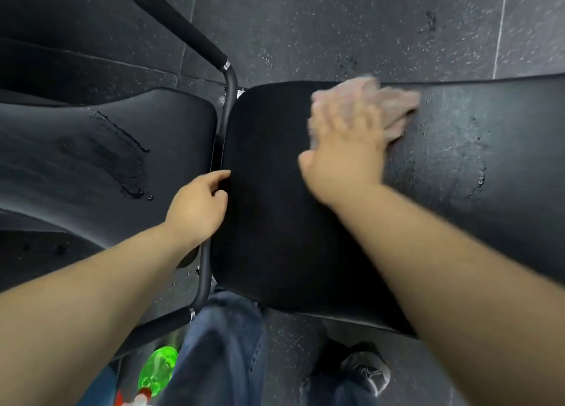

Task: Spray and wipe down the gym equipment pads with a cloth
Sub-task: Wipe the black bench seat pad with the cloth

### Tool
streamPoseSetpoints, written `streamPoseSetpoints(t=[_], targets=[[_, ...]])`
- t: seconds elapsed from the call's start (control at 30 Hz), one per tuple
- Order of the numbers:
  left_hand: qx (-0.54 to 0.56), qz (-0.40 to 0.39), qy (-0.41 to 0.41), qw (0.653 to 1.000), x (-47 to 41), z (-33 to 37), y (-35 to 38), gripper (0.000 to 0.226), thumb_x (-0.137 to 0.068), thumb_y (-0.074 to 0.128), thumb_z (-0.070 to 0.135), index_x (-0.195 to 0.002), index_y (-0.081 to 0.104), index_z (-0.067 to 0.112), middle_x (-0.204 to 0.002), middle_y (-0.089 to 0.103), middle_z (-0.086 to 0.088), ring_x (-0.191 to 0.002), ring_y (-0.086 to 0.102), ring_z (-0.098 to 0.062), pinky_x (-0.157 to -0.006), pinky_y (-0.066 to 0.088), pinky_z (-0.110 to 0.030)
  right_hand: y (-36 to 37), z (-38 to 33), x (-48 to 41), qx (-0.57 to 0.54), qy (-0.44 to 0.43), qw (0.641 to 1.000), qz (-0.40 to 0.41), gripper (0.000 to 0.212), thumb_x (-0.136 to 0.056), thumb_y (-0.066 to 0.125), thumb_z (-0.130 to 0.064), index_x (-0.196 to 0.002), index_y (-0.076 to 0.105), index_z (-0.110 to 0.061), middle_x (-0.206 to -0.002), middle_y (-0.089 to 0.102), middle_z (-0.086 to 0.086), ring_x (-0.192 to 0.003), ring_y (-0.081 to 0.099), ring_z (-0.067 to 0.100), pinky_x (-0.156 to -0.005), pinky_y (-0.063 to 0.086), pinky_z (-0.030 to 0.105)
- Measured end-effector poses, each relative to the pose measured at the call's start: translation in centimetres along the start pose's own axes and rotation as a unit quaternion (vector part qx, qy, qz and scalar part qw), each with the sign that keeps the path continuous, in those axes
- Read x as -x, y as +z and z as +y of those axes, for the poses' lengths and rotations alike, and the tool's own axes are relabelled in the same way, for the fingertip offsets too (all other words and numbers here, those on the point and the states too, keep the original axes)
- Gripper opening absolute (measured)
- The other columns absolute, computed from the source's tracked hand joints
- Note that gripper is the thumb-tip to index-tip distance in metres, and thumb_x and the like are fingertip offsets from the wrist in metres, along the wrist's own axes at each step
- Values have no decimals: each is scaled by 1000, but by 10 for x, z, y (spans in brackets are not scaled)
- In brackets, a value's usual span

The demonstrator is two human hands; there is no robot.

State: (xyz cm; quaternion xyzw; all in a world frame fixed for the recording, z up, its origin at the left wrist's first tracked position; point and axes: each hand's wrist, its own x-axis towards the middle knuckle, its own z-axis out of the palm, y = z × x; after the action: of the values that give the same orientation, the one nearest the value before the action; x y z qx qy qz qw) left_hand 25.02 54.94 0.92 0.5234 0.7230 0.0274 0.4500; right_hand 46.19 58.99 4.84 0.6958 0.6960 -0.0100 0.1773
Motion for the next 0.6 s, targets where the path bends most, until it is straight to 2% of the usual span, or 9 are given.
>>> streamPoseSetpoints(t=[0.03,0.1,0.17,0.23,0.33,0.4,0.47,0.53,0.6], targets=[[-11,1,12,1000,-3,0,0,52,-95,40,7,-142,51,27,-149,45,8,-128,50,-13,-106,36,-23,10,-20,16,-3,-13,1000,19,79,-82,33,-38,-152,20,-4,-156,17,25,-142,12,51,-115,18,61],[-33,-8,27,999,-4,-1,-1,55,-95,36,2,-142,51,25,-153,40,7,-137,42,-13,-112,29,-23,30,-44,69,-31,-143,989,-4,76,-83,40,-37,-152,29,-7,-155,26,21,-145,18,43,-117,20,56],[-55,-31,34,997,0,-1,-1,57,-95,33,-1,-144,49,25,-155,37,7,-139,39,-14,-112,28,-22,36,-31,120,-67,-264,961,-44,74,-78,59,-44,-145,48,-17,-151,45,5,-145,32,27,-119,15,45],[-77,-45,41,995,9,5,2,58,-96,33,-2,-147,44,25,-158,31,6,-143,34,-15,-112,25,-21,24,9,145,-79,-302,947,-76,68,-75,56,-43,-139,56,-22,-144,53,-2,-140,41,22,-117,18,41],[-80,-50,51,994,27,23,11,61,-96,33,-3,-150,38,25,-161,23,4,-146,25,-15,-112,21,-20,1,101,119,-41,-223,974,5,72,-71,44,-40,-142,51,-28,-150,47,2,-142,34,32,-115,20,46],[-73,-57,66,993,40,41,21,63,-95,35,-1,-151,35,27,-162,20,6,-147,22,-14,-115,21,-23,-30,165,86,-29,-53,998,32,70,-77,49,-40,-146,44,-30,-157,35,3,-147,20,41,-117,11,49],[-72,-53,85,992,48,58,31,64,-95,36,1,-152,33,30,-162,17,10,-148,20,-14,-117,21,-26,-51,189,67,-50,96,994,2,70,-85,46,-44,-152,31,-32,-164,16,3,-149,1,44,-119,-1,50],[-61,-40,94,993,51,72,36,64,-94,36,1,-152,33,30,-162,17,12,-148,19,-13,-115,19,-24,-44,157,72,-40,118,992,-4,75,-85,49,-45,-154,25,-29,-165,9,8,-149,-3,43,-119,-3,53],[-64,-32,106,992,53,83,41,65,-94,36,0,-152,33,30,-162,18,12,-148,19,-11,-111,16,-19,-22,101,104,-47,25,999,10,75,-83,51,-40,-153,30,-22,-163,12,16,-149,-1,42,-119,2,56]])
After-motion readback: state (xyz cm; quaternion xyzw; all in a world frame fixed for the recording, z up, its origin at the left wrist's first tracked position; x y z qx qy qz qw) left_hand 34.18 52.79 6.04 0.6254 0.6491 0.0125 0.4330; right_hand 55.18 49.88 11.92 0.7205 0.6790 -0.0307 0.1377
